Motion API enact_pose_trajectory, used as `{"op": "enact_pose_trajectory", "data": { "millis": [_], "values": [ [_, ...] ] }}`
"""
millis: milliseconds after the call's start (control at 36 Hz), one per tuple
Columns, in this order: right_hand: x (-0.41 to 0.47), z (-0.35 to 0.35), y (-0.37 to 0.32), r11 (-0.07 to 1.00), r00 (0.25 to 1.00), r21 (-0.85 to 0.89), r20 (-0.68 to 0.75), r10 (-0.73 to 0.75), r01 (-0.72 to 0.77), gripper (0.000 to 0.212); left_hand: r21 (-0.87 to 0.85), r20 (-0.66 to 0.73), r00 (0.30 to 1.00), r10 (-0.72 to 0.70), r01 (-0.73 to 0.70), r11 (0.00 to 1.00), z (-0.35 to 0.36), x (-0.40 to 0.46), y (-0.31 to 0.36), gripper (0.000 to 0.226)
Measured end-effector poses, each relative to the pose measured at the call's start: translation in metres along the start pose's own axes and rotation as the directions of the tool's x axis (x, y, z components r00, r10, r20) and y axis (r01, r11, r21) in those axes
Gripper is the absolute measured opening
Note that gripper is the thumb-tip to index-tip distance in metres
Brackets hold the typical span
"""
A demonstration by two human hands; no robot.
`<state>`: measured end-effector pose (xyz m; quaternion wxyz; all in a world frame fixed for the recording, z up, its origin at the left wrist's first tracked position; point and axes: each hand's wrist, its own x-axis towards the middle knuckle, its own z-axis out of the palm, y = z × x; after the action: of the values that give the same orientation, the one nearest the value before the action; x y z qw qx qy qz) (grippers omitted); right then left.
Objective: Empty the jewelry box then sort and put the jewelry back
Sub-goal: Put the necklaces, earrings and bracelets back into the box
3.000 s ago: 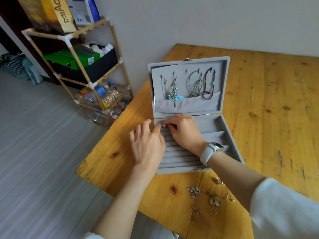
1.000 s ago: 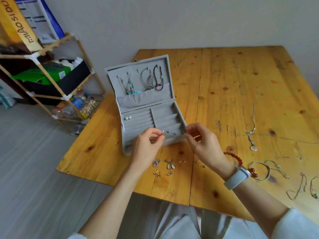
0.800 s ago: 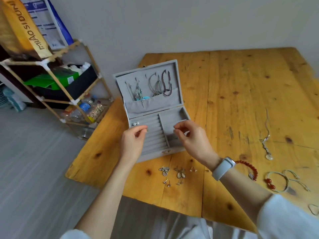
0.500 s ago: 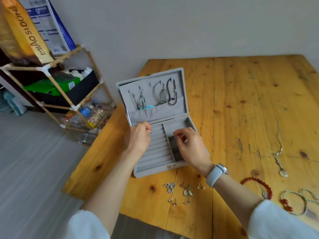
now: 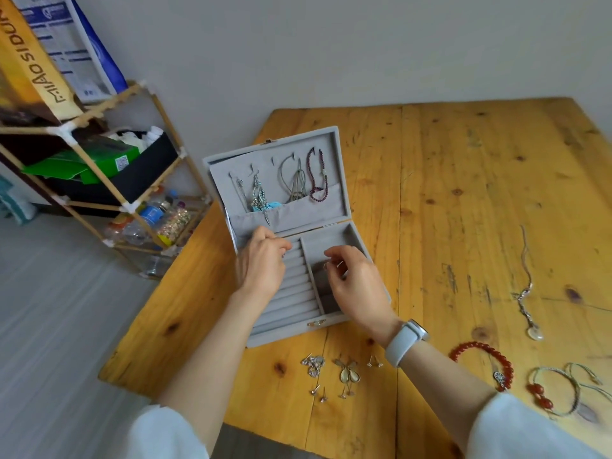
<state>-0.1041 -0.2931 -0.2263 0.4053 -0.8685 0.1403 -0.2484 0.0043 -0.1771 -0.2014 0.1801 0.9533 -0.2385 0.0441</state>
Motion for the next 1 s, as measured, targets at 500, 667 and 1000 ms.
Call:
{"op": "enact_pose_trajectory", "data": {
  "millis": [500, 667, 1000],
  "values": [
    [0.033, 0.012, -0.010, 1.000, 0.998, -0.022, 0.067, -0.007, 0.009, 0.017, 0.105, -0.377, 0.918, 0.128, -0.095, 0.990, 0.011, -0.049, -0.014, 0.034],
    [0.057, 0.027, -0.013, 0.993, 0.988, -0.120, 0.152, 0.016, 0.003, 0.014, 0.093, -0.363, 0.931, -0.041, 0.080, 0.992, 0.014, -0.057, -0.017, 0.066],
    [0.065, 0.041, -0.019, 0.995, 0.985, -0.090, 0.172, -0.023, 0.039, 0.015, 0.087, -0.301, 0.948, -0.104, 0.136, 0.987, 0.023, -0.056, -0.022, 0.077]
  ]
}}
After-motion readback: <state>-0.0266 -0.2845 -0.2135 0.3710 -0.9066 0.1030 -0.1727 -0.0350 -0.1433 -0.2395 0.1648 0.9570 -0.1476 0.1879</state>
